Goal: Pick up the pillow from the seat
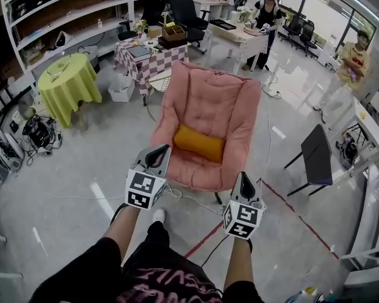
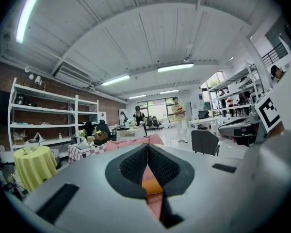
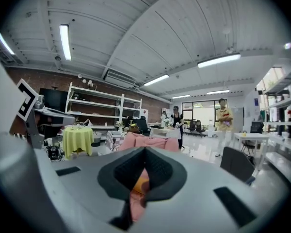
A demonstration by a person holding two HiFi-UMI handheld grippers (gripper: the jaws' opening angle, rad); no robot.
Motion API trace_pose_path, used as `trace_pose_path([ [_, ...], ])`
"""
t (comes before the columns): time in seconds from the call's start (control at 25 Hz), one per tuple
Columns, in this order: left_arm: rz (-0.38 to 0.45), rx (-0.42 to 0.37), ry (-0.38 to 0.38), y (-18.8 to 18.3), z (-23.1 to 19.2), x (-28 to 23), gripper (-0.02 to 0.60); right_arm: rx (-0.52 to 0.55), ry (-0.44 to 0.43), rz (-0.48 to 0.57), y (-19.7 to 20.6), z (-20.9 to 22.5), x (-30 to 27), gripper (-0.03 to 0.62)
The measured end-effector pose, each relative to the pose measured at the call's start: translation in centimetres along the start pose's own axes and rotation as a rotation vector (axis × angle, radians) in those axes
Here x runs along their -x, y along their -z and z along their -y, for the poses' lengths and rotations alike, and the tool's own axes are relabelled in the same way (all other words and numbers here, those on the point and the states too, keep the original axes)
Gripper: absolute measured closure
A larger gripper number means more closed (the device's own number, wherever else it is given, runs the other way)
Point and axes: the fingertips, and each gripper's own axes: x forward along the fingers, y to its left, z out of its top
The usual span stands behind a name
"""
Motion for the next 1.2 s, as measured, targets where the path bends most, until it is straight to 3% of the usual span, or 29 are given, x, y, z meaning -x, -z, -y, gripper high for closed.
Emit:
trace_pose_path([
  [0.6, -0.065, 0.039, 0.031, 3.4, -6.6, -10.1, 0.572, 0.039, 0.019, -0.09, 1.2, -1.6, -11.7, 0.574],
  [1.2, -0.08, 0.038, 0.089, 2.9, -12.9, -17.5, 0.572, 0.02, 0.069, -0.096, -1.4, -3.4, -20.2, 0.574],
])
